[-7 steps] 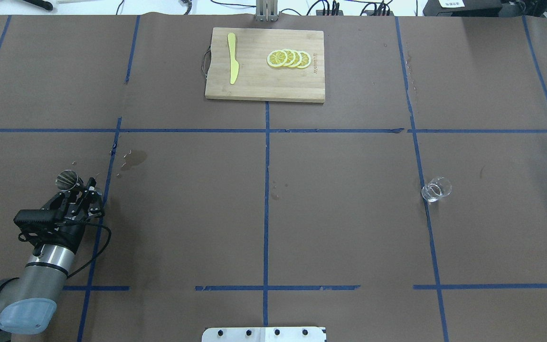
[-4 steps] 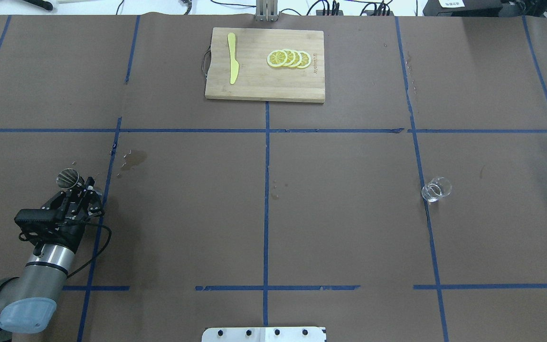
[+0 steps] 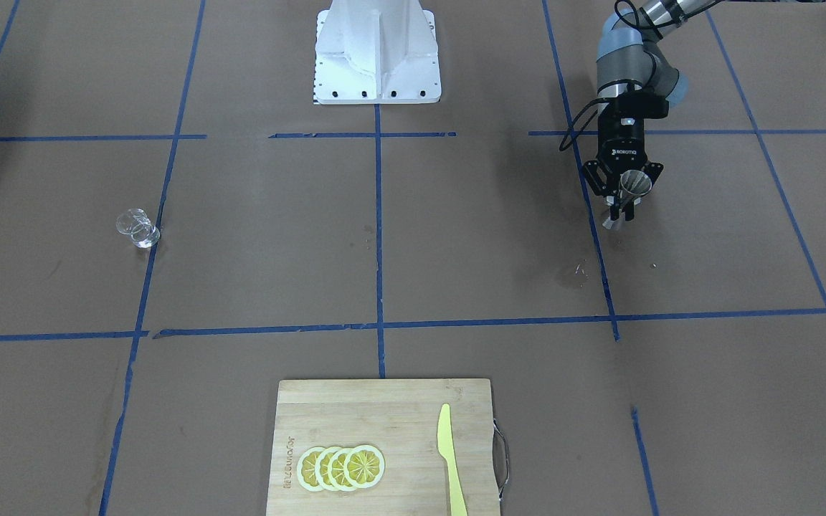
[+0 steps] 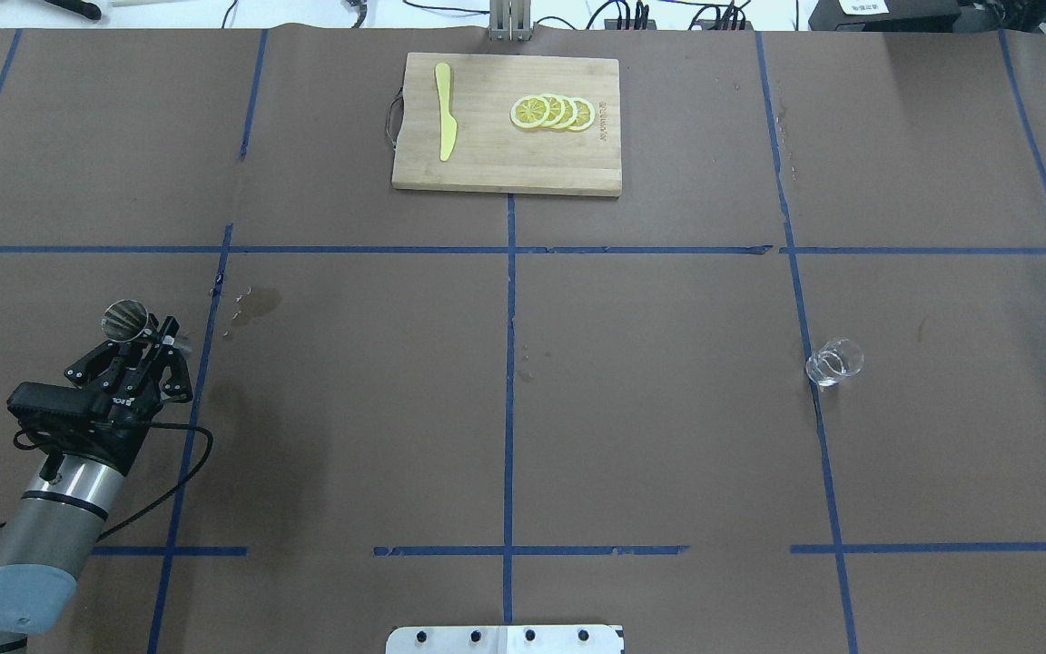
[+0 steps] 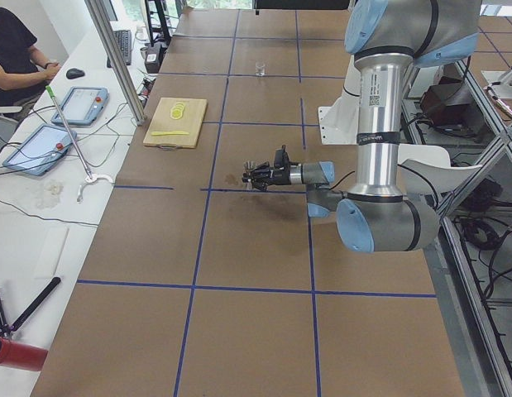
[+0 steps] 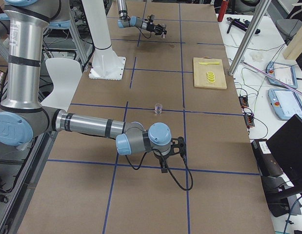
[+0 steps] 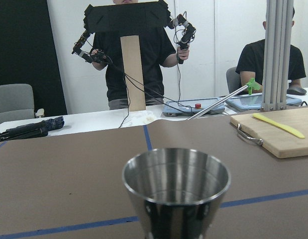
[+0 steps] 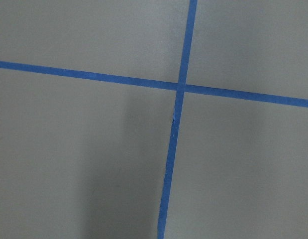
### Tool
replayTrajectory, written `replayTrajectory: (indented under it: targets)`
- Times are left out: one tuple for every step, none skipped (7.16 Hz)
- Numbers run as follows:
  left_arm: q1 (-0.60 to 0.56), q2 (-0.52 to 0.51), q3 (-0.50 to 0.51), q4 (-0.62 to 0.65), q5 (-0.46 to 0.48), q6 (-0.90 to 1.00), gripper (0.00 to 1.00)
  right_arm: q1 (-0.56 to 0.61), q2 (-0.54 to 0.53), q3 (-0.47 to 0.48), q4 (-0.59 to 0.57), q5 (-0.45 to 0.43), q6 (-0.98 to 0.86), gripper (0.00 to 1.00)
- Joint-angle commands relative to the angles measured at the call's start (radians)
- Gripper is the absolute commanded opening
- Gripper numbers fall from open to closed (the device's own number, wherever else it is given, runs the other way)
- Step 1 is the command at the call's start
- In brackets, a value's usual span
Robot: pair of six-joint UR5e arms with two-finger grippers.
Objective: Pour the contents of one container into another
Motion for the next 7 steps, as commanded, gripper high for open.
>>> replayTrajectory:
  targets:
    - [-0.001, -0.03, -0.009, -0.047, -0.015, 0.09, 0.0, -0.001, 0.005, 0.0, 0.0, 0.0, 0.0, 1.0]
    - [-0.001, -0.086, -0.02, -0.059, -0.052, 0.153, 0.0, -0.002, 0.006, 0.006, 0.002, 0.0, 0.001, 1.0]
    - [0.001, -0.16, -0.023, -0.056, -0.057, 0.263, 0.0, -0.002, 0.006, 0.019, 0.0, 0.0, 0.003, 1.0]
    - [0.004, -0.201, -0.023, -0.056, -0.086, 0.361, 0.0, -0.009, 0.009, 0.036, 0.0, 0.0, 0.0, 1.0]
    - [0.002, -0.267, -0.018, -0.052, -0.119, 0.374, 0.0, -0.029, 0.009, 0.065, 0.0, 0.0, 0.001, 1.0]
    - [-0.001, -0.295, -0.008, -0.046, -0.189, 0.388, 0.0, -0.056, 0.01, 0.098, 0.0, 0.0, 0.002, 1.0]
    - [-0.016, -0.324, -0.005, -0.046, -0.29, 0.435, 0.0, -0.081, 0.01, 0.124, 0.002, 0.0, 0.002, 1.0]
